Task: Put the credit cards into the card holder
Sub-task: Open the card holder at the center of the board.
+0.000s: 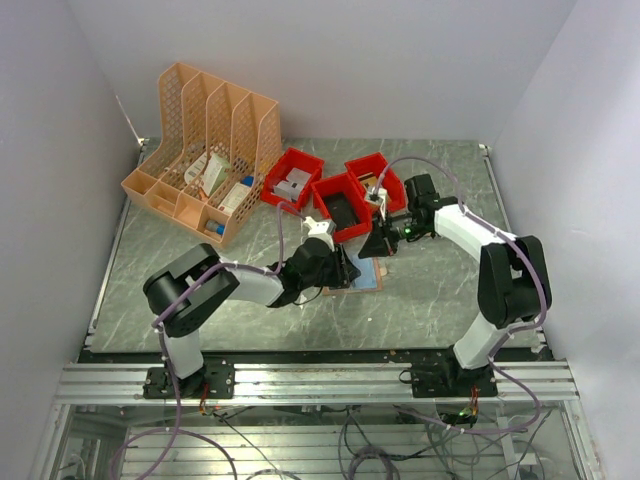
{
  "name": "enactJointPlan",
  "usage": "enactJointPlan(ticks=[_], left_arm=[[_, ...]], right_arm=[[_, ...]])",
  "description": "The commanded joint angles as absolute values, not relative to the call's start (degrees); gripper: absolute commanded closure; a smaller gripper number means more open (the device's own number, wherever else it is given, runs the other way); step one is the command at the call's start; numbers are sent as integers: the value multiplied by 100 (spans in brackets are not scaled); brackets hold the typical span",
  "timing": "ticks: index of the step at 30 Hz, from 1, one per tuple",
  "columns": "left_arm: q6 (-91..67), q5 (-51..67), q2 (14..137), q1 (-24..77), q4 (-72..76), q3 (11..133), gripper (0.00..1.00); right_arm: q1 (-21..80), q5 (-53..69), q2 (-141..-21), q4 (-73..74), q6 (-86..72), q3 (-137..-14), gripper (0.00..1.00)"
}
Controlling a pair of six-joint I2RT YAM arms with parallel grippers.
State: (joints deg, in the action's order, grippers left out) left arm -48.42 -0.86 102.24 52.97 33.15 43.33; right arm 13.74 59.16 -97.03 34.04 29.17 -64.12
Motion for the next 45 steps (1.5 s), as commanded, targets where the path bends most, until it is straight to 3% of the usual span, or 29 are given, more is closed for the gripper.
enactJointPlan(ticks=[1,9,19,29,37,45], left_arm=[[-4777,-28,10397,5233,3160,4361,53],[-4667,45,10225,5222,3454,4160,50],[-4573,-121,9878,5188,3539,3833,36],[-4448,-772,9046,5130,2174,3871,41],[-4923,-392,9112,5128,2904,3580,49],[-5200,-202,9540,5130,3445,3514,48]], right_arm=[[1396,6139,-10081,3580,2959,-6404,100],[1529,5079,-10532,3221,2387,-6363,100],[1722,4534,-11204,3296,2351,-6477,100],[1729,4517,-11216,3264,2362,-6468,100],[1729,4655,-11166,3272,2391,-6475,100],[1730,4998,-10978,3217,2429,-6418,96]])
